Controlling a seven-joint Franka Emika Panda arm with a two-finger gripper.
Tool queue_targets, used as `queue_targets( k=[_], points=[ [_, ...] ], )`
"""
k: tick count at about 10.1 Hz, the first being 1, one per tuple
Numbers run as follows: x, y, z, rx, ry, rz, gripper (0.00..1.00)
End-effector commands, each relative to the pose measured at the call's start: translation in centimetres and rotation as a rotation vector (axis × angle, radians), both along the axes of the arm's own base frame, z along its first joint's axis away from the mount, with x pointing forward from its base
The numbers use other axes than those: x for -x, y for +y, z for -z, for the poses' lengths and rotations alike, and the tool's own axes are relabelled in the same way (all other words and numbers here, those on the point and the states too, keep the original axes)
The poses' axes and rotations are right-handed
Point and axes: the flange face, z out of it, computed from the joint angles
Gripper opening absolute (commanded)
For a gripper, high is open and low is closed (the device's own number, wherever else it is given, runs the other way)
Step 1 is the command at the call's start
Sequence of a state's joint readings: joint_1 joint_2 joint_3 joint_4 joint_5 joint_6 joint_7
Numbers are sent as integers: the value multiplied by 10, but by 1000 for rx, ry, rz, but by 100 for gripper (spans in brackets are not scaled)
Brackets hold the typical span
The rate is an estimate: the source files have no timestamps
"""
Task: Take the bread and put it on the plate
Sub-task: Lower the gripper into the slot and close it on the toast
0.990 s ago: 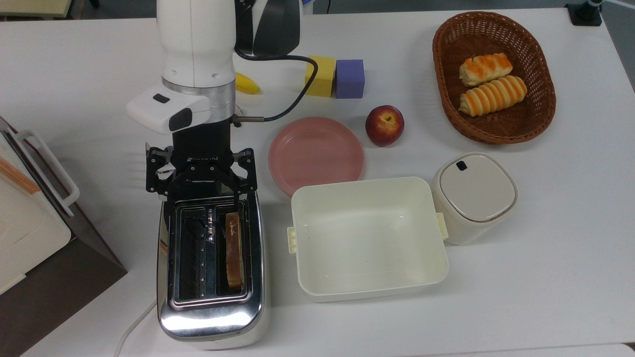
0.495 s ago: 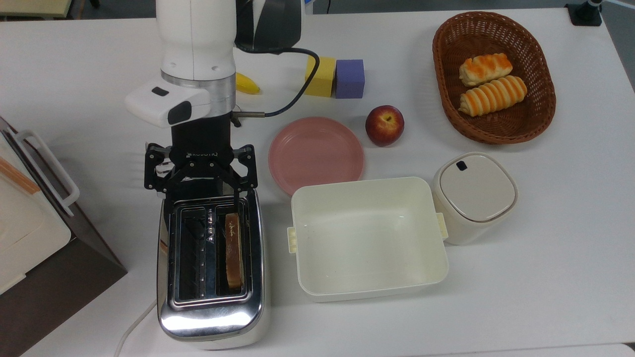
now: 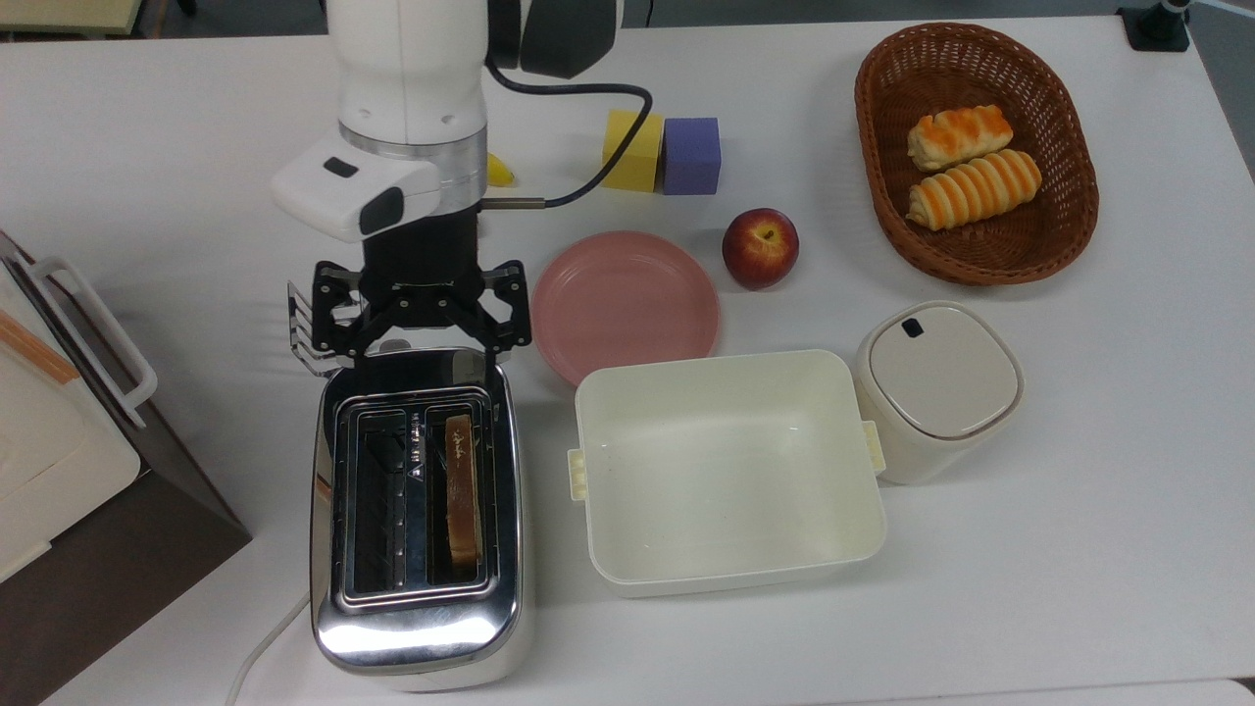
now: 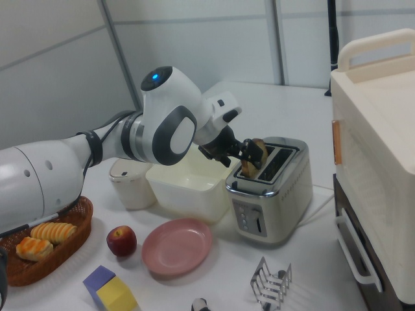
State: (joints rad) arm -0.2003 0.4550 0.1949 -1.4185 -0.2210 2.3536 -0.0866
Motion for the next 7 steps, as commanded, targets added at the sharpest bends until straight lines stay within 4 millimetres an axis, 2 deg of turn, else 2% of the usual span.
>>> queue_targets(
  k=[1,4,7],
  points=[
    [8,15,-3,7,13,-11,100],
    [2,8,7,6,3,-9,100],
    [-5,-6,1,-3,-86,1,100]
  ],
)
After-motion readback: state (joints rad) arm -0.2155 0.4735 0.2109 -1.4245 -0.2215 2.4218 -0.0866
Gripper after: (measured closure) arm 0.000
